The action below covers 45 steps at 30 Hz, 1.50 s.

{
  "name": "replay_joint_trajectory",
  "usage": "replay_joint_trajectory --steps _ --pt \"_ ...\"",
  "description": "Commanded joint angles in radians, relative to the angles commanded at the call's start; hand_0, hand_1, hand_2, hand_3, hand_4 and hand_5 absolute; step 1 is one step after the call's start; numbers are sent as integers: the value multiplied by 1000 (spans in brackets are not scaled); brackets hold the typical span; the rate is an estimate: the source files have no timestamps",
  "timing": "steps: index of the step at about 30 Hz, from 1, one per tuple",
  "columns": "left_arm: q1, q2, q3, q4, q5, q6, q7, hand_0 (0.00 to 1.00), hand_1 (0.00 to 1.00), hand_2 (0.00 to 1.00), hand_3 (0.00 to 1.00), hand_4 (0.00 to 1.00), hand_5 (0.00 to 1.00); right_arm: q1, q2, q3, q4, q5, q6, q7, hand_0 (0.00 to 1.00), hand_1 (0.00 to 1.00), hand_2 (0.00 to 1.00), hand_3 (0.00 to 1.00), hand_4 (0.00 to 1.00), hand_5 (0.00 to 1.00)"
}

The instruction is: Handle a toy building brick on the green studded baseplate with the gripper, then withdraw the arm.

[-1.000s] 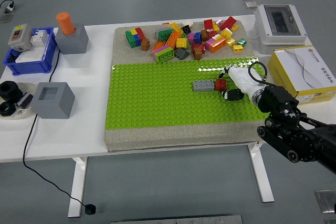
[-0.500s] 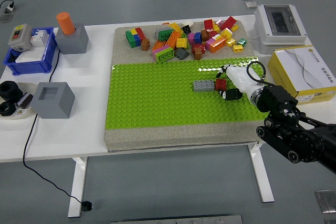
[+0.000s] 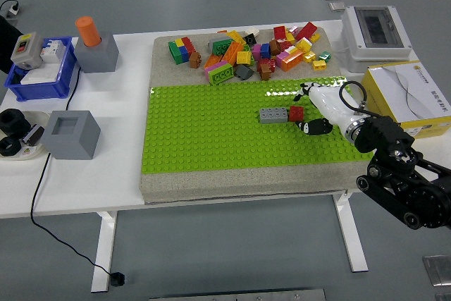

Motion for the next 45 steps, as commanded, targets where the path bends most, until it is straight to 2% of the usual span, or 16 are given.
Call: replay_joint_trajectory --steps 14,45 --pt "-1 1 2 0 0 0 -2 772 753 689 539 998 777 4 17 -13 -53 15 -2 9 710 846 937 665 800 428" --pt "0 0 2 0 3 1 -7 770 751 688 539 998 781 13 35 -46 -90 18 -10 19 703 845 935 663 792 421"
